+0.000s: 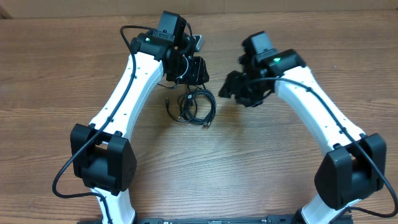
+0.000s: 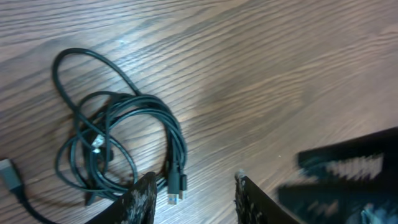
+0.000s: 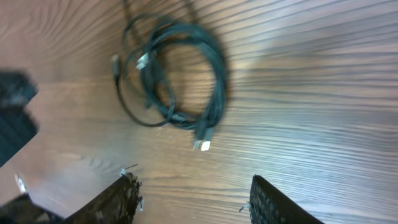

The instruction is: Untangle cables

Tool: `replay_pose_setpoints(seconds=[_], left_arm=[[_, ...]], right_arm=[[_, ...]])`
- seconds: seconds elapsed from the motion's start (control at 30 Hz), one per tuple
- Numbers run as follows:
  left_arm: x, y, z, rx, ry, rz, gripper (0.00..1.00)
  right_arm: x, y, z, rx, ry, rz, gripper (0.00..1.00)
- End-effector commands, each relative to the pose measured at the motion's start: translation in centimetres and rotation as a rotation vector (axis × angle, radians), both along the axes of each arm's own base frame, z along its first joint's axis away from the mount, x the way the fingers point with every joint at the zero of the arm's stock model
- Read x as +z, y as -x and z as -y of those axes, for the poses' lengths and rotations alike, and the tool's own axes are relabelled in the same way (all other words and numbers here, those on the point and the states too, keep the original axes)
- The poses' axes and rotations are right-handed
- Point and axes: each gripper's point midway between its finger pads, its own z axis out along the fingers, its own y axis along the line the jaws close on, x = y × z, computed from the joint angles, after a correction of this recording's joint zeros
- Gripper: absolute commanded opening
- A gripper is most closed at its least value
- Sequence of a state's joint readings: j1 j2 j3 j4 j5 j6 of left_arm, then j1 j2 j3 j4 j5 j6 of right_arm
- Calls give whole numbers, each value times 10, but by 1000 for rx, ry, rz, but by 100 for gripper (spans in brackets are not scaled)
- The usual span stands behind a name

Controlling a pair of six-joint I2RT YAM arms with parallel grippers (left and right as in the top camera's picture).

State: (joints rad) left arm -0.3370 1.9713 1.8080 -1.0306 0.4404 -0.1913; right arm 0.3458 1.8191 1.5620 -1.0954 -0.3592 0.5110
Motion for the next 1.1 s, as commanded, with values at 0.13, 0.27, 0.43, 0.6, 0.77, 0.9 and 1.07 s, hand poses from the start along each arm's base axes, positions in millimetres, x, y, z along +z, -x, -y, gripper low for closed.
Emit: replay_pose_setpoints(seconds=[0.13,0.27,0.43,0.6,0.77,0.9,1.07], left_arm=[[-65,-1,-24,127,-172,-156,37],[-118,5,-43,215,-305,-282,36],[-139,11,-54,235,-378,-331,38],[-140,24,-48,166,-374,-365,32],[-166,32,-50,144,-417,-417,14],[-156,28,-42,81,-369,-395,4],[-17,-8,-11,-48,-123,-53,4]], right_arm=[[3,-12,42,-44,28,-5,58],[3,-8,34,-19,30,-5,58],[3,-5,24,28,31,13,59],[3,-7,21,37,35,28,59],[3,-6,19,42,35,28,59],[4,-7,16,48,22,36,47],[45,-9,-27,195,-252,120,47]])
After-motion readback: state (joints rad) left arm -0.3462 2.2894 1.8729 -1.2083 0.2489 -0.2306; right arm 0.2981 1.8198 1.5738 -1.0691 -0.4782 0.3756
